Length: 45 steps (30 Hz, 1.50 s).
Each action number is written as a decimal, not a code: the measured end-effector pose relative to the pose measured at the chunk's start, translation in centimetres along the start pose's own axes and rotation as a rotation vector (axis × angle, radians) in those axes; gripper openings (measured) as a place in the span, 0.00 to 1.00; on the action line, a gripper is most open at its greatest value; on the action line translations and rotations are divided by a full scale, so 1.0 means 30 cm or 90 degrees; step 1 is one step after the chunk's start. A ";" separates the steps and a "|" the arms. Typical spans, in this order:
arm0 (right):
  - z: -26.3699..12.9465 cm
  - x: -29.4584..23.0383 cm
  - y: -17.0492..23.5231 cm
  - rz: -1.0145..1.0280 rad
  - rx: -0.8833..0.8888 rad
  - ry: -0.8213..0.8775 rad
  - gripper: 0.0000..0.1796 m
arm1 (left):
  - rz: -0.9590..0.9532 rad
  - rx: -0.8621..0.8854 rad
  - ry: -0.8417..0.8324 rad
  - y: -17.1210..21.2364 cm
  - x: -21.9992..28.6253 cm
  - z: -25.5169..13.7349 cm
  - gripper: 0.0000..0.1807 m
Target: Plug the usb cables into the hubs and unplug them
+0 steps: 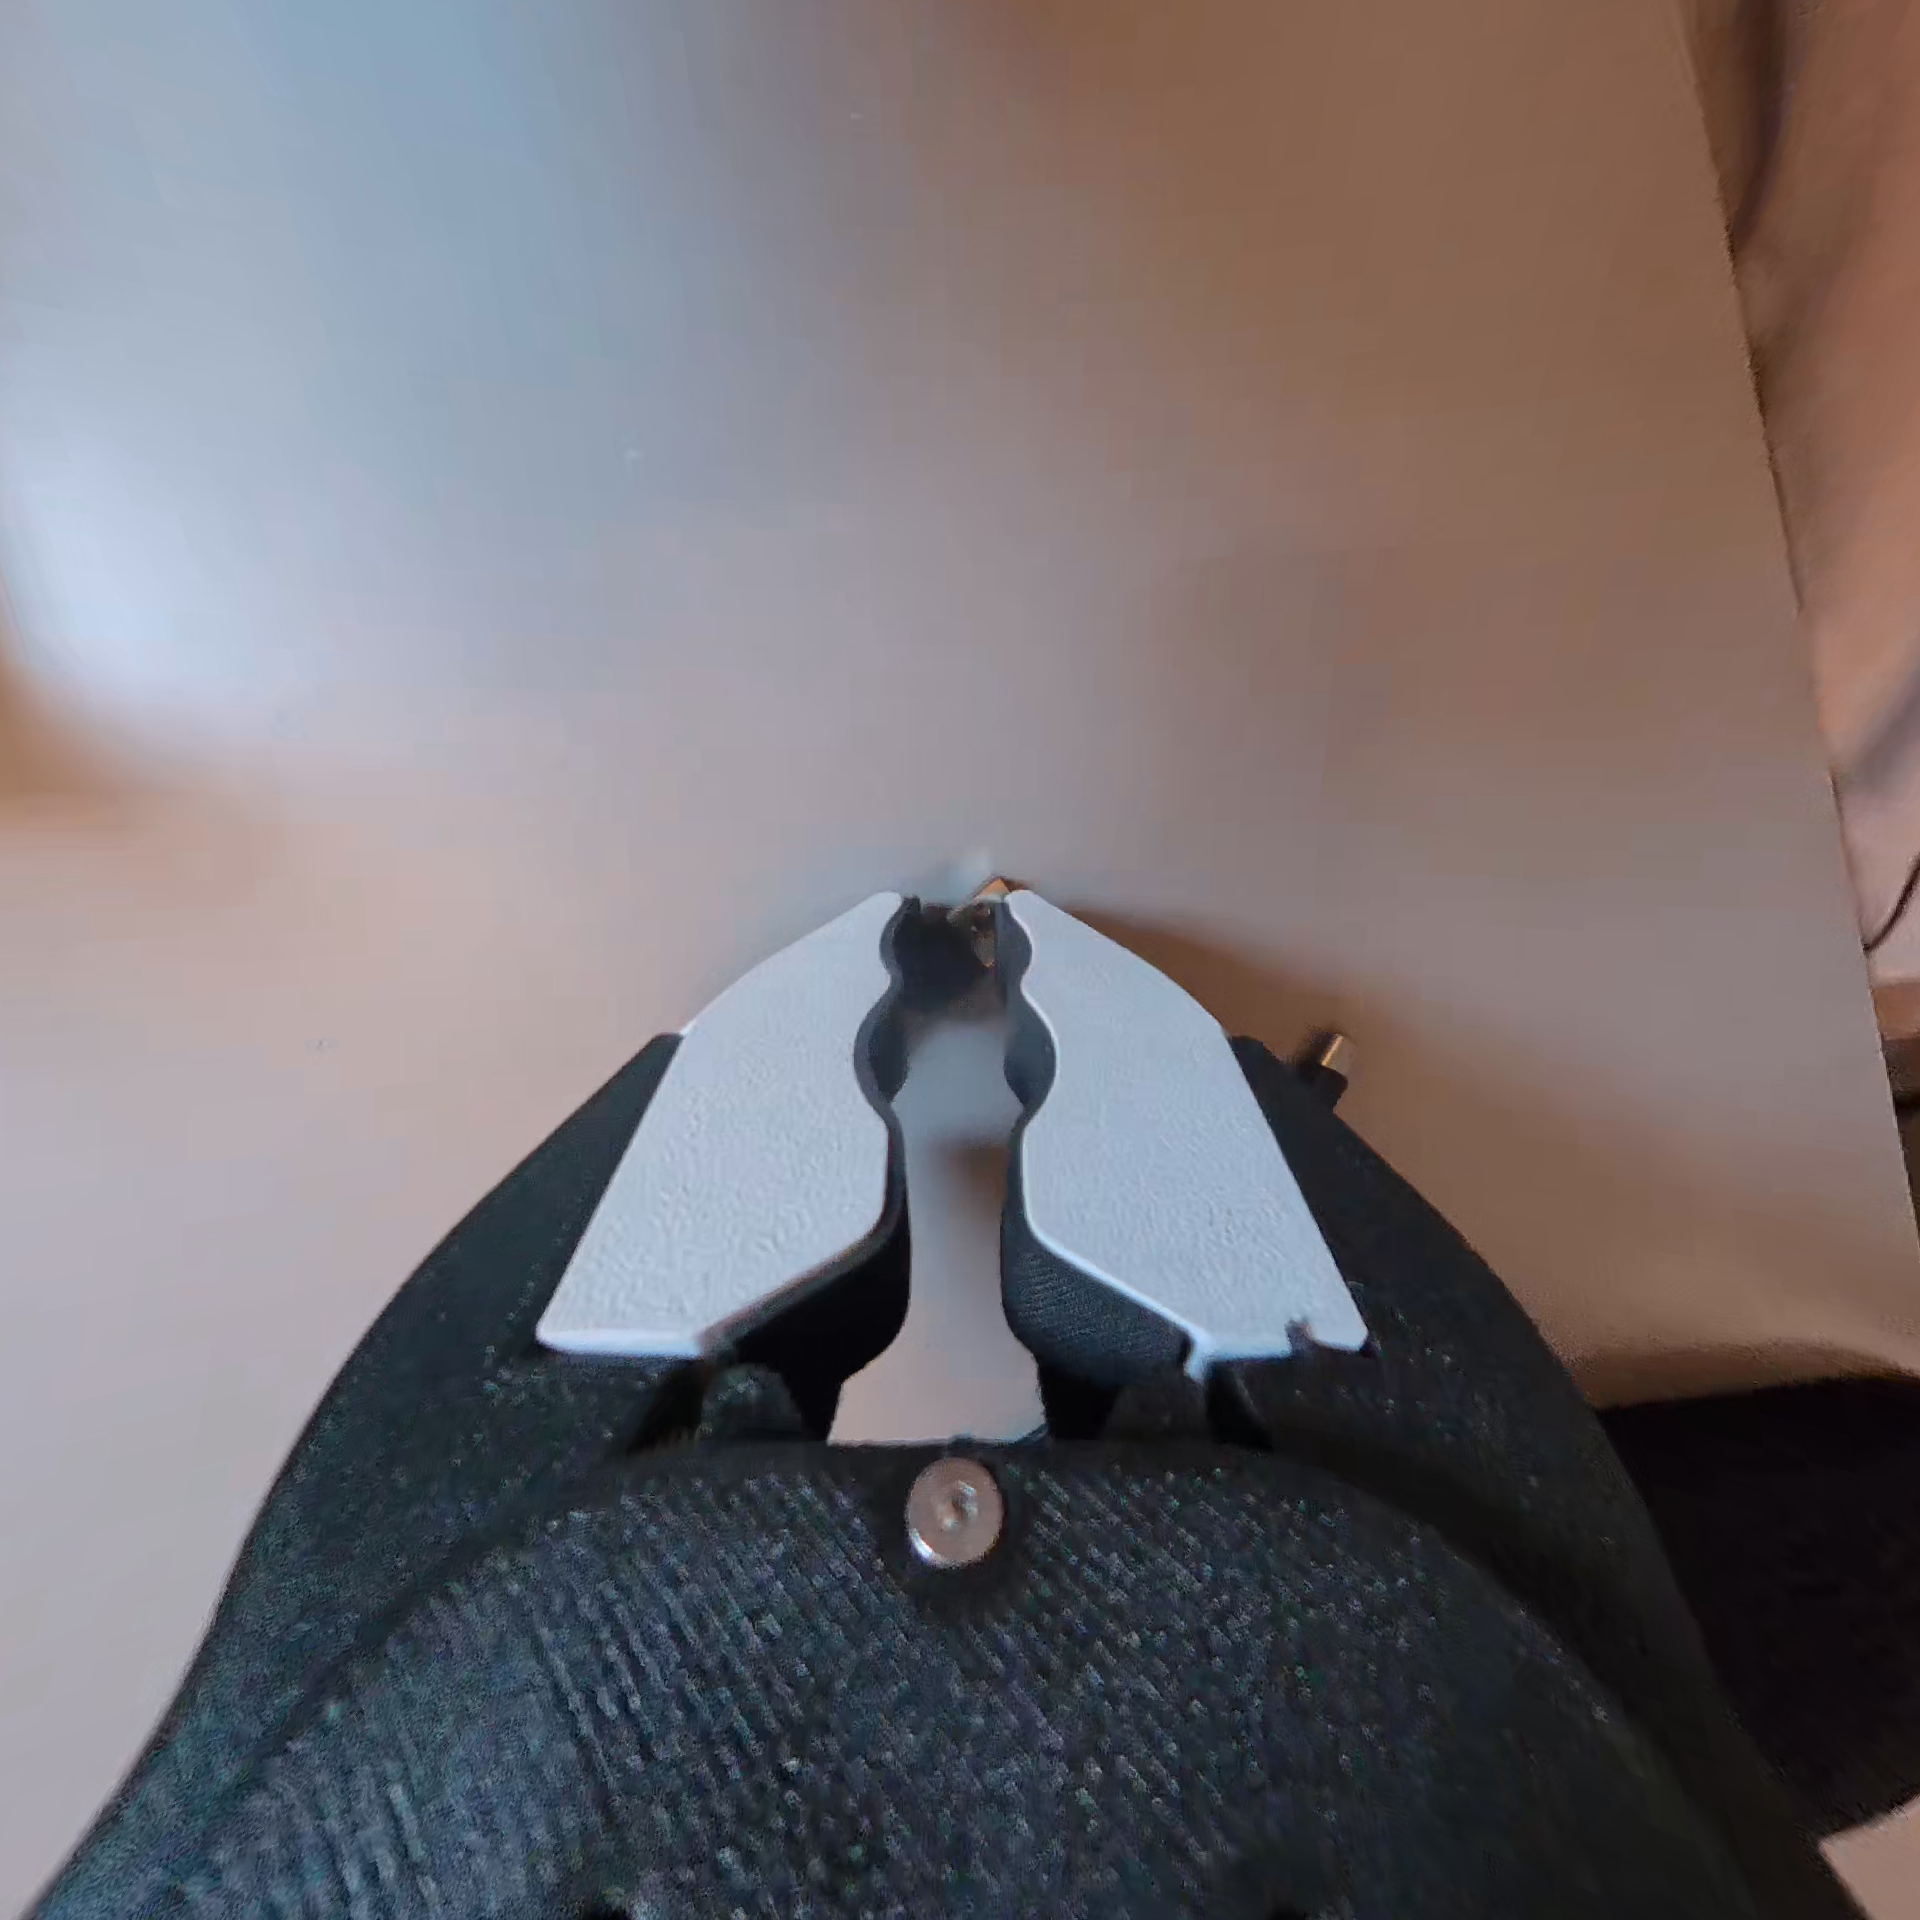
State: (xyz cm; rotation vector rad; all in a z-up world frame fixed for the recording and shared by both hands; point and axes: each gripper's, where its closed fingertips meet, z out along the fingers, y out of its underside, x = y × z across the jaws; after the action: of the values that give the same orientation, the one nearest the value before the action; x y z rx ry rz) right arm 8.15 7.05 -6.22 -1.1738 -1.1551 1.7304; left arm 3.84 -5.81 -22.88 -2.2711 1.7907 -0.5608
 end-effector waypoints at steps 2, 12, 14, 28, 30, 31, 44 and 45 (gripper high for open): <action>-0.001 -0.004 -0.006 0.000 0.004 -0.002 0.40 | -0.048 0.028 -0.033 0.008 -0.023 -0.011 0.04; 0.001 -0.015 0.001 0.003 0.005 -0.020 0.39 | -0.060 0.068 -0.148 0.080 -0.041 -0.103 0.16; 0.007 -0.027 0.011 0.003 -0.002 -0.035 0.39 | -0.016 0.015 -0.163 0.122 -0.053 -0.098 0.19; 0.006 -0.230 0.086 -0.012 -0.073 -0.264 0.40 | -0.071 0.056 -0.117 0.063 -0.076 -0.035 0.10; 0.011 -0.249 0.107 -0.014 -0.093 -0.281 0.40 | -0.106 0.125 -0.119 0.028 -0.066 -0.046 0.09; 0.013 -0.253 0.119 -0.016 -0.104 -0.284 0.40 | -0.124 0.168 -0.123 0.008 -0.063 -0.061 0.09; 0.036 -0.270 0.193 -0.018 -0.162 -0.288 0.40 | -0.194 0.612 -0.139 -0.112 -0.031 -0.298 0.09; 0.038 -0.270 0.199 -0.019 -0.166 -0.286 0.40 | -0.199 0.610 -0.146 -0.109 -0.036 -0.296 0.09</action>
State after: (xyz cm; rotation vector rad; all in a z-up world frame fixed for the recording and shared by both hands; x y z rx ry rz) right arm 9.10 -2.55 -9.34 -0.9265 -1.6998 1.9196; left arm 2.90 -3.25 -13.76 -1.7933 0.7672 -0.9107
